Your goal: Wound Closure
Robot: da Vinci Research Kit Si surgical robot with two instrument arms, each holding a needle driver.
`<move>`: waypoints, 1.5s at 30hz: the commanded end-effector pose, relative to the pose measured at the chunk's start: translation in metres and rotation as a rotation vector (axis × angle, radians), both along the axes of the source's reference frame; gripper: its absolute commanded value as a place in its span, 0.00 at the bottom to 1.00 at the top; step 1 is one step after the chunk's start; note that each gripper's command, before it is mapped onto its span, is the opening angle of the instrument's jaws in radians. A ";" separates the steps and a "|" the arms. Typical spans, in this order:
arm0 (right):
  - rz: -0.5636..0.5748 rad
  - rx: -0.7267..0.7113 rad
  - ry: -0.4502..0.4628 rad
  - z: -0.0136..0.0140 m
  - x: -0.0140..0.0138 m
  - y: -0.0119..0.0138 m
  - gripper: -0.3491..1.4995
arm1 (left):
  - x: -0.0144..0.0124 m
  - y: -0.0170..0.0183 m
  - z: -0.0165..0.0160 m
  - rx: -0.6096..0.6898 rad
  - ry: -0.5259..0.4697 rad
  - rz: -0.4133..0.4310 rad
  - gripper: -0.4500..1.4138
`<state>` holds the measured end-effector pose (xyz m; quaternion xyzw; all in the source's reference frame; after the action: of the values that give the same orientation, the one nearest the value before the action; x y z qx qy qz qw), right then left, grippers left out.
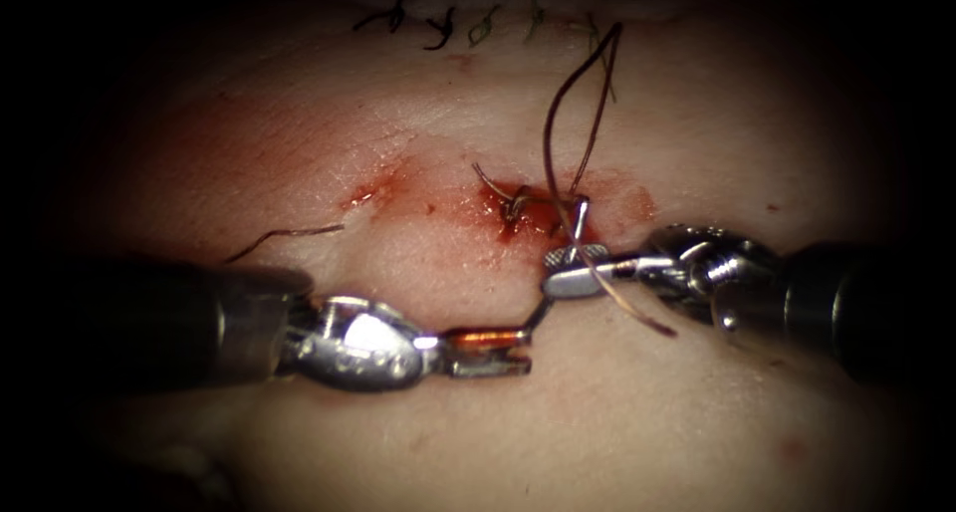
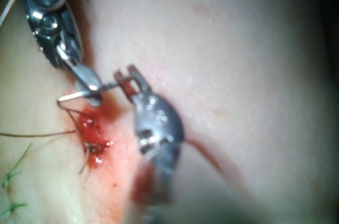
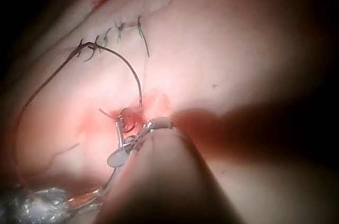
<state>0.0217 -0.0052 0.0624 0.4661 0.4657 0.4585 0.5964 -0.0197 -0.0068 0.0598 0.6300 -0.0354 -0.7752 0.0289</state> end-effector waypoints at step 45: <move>0.185 -0.119 -0.364 -0.0024 0.0010 0.0000 0.78 | -0.0014 -0.0016 0.0018 -0.113 0.181 -0.127 0.00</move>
<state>0.0220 -0.0047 0.0595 0.2920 0.4183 0.5602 0.6526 -0.0206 -0.0080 0.0610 0.5490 -0.1193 -0.8271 0.0177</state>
